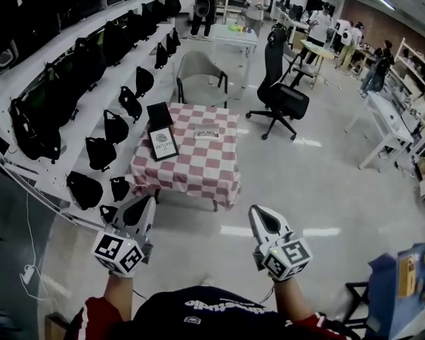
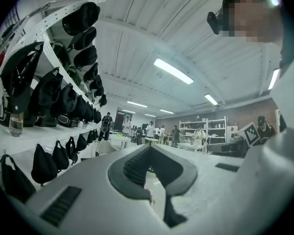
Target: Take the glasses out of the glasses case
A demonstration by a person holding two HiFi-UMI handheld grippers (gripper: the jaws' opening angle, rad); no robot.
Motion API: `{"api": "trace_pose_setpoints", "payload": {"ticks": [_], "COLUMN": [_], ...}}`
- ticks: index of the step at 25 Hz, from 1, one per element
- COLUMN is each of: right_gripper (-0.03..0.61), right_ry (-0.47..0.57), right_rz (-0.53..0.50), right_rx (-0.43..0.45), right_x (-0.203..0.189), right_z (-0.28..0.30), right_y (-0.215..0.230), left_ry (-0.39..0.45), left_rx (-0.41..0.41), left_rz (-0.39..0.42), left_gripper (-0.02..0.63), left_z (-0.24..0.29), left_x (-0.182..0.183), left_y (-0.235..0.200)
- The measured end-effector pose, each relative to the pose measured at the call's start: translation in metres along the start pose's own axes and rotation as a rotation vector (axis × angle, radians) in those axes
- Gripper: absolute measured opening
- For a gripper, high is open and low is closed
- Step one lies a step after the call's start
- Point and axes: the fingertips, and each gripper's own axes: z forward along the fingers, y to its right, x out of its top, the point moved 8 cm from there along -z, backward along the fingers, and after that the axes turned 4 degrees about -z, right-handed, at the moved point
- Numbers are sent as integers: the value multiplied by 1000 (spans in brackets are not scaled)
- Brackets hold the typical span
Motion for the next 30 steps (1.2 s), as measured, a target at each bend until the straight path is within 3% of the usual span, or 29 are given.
{"api": "trace_pose_setpoints", "payload": {"ticks": [13, 24, 30], "right_gripper": [3, 3, 3], "right_ry": [8, -7, 14], "right_rz": [82, 42, 11], "right_rx": [2, -101, -141], "right_x": [-16, 3, 22], "right_z": [25, 86, 149], "right_y": [52, 83, 104], "left_ry": [-50, -30, -27], "left_rx": [-6, -67, -134], "left_rz": [53, -5, 29], "left_gripper": [5, 5, 5], "left_z": [56, 141, 201], "left_x": [1, -4, 6], "left_y": [3, -68, -113]}}
